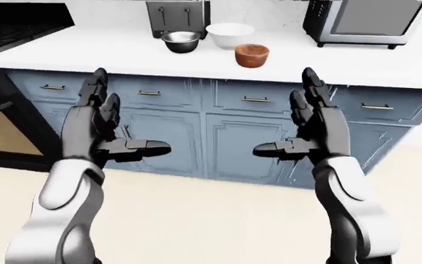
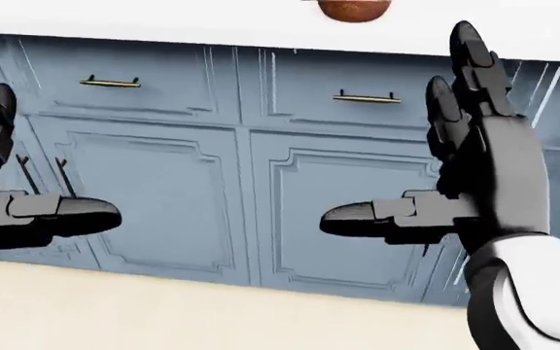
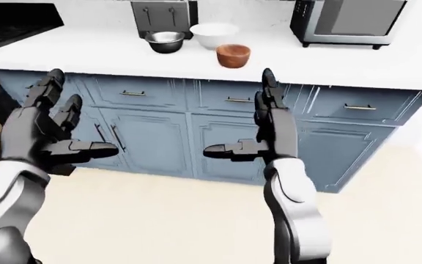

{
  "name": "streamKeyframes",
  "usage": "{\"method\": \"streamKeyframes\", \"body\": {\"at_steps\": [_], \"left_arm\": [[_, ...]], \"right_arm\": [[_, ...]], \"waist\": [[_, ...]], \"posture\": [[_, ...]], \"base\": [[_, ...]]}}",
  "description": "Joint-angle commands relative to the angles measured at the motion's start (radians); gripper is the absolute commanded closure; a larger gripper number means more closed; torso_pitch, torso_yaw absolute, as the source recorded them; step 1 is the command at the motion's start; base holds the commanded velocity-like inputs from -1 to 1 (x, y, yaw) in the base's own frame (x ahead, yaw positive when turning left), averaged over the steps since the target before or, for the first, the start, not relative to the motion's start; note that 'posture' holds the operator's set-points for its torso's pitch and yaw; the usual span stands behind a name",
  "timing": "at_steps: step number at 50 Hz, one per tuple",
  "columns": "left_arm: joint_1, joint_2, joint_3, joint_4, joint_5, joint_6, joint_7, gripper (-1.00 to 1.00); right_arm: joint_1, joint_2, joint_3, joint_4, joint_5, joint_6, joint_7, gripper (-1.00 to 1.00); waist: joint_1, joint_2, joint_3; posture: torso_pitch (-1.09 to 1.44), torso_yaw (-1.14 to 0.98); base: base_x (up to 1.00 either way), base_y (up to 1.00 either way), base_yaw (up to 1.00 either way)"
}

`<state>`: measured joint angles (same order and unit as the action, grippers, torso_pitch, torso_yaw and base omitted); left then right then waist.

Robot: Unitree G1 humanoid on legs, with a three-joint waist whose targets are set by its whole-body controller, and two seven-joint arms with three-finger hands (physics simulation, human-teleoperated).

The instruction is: Stack the bowls from largest to smallest.

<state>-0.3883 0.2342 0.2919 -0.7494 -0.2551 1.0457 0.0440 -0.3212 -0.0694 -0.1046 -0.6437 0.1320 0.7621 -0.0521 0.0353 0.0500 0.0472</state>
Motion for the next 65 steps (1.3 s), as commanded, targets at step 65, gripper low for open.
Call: {"method": "streamKeyframes", "body": {"at_steps": [65], "left_arm": [[-0.462,0.166,0.054,-0.076,-0.226,0.359,0.156,-1.00]], "right_arm": [[-0.253,-0.225,-0.186,-0.292,0.346,0.351,-0.186,-1.00]], "waist": [[-0.021,-0.018,-0.014]], "posture": [[0.00,0.00]], "base": [[0.37,0.06,-0.15]]}}
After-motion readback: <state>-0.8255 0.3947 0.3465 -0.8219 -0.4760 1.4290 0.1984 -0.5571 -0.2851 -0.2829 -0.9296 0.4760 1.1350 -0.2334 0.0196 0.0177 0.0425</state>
